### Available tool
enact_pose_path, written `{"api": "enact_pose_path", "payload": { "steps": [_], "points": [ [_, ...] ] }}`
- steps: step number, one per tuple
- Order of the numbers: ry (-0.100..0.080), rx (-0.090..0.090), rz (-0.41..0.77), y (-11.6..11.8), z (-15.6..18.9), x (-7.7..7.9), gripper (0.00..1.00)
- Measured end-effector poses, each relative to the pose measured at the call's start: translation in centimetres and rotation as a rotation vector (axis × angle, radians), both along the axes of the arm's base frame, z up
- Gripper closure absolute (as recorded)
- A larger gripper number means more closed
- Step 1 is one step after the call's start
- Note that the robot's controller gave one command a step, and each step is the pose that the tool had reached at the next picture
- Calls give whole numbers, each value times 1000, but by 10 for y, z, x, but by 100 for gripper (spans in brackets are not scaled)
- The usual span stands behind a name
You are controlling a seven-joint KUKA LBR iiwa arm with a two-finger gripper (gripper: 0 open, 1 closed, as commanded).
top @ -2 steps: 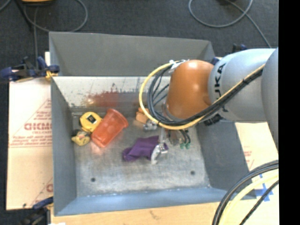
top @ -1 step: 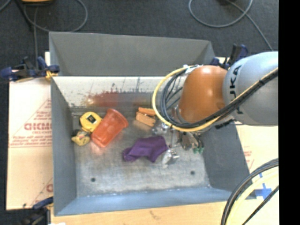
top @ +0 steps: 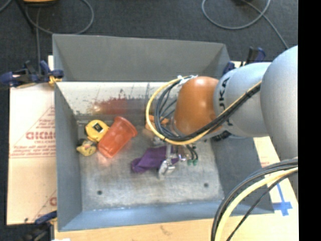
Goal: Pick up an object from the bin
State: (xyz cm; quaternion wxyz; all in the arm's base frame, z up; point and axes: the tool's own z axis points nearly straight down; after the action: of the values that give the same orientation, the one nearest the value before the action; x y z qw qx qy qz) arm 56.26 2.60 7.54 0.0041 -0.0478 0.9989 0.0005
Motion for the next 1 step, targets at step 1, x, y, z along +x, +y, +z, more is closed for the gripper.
{"api": "enact_pose_path", "payload": {
  "steps": [1],
  "points": [
    [8, -1, 1, -2, 7, -4, 100]
  ]
}}
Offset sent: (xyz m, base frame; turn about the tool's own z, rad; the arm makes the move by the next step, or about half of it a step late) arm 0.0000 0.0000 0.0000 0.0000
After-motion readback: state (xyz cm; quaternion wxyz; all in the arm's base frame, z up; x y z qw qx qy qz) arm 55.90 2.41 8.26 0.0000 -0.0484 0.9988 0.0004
